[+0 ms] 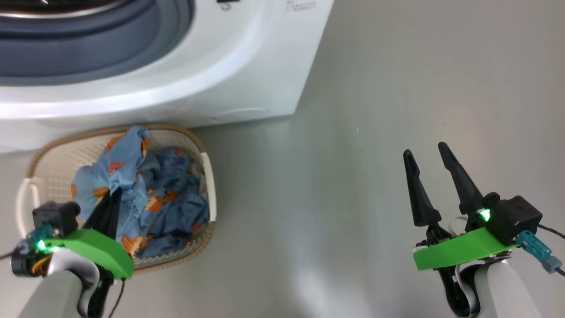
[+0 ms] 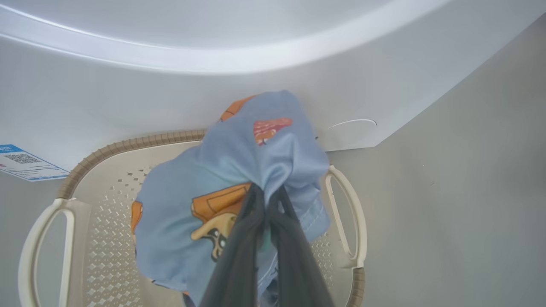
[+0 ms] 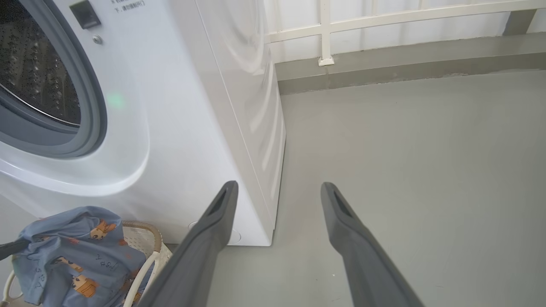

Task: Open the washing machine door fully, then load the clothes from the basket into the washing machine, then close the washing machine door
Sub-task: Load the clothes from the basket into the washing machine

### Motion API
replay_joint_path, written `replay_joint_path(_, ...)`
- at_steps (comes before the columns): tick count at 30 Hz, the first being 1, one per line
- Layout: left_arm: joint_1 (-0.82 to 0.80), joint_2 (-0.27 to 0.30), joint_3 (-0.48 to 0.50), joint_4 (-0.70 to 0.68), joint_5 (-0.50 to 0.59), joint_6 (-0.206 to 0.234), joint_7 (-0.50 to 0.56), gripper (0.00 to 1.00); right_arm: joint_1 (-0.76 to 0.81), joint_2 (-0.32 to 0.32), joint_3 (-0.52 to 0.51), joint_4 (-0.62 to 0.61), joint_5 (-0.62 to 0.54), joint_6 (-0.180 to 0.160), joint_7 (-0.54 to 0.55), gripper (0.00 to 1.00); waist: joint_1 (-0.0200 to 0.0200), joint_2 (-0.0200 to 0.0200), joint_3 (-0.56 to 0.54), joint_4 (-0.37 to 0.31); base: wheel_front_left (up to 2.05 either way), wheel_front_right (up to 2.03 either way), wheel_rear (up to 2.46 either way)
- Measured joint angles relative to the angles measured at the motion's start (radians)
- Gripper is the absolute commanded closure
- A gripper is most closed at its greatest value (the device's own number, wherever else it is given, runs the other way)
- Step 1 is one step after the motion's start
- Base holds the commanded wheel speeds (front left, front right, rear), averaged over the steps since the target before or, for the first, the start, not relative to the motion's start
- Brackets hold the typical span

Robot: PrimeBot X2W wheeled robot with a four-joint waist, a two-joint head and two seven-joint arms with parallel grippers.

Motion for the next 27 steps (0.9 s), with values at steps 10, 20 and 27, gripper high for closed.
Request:
replay_joint_path(10, 0.131, -0.043, 0.113, -0.145, 0.08, 0.005, 0.0, 1.0, 0.047, 0.0, -0.007, 0.032, -0.002, 0.0, 0.0, 0.0, 0.0, 0.0, -0.122, 0.041, 0.0, 0.0, 0.0)
replay_joint_path(20, 0.221, -0.089, 0.193, -0.286, 0.161, 0.005, 0.0, 1.0, 0.082, 0.0, -0.015, 0.053, -0.005, 0.0, 0.0, 0.0, 0.0, 0.0, -0.231, 0.067, 0.0, 0.0, 0.0)
replay_joint_path(27, 0.273, -0.118, 0.248, -0.383, 0.209, 0.004, 0.0, 1.0, 0.121, 0.0, -0.023, 0.061, -0.005, 0.0, 0.0, 0.0, 0.0, 0.0, -0.289, 0.078, 0.0, 0.0, 0.0)
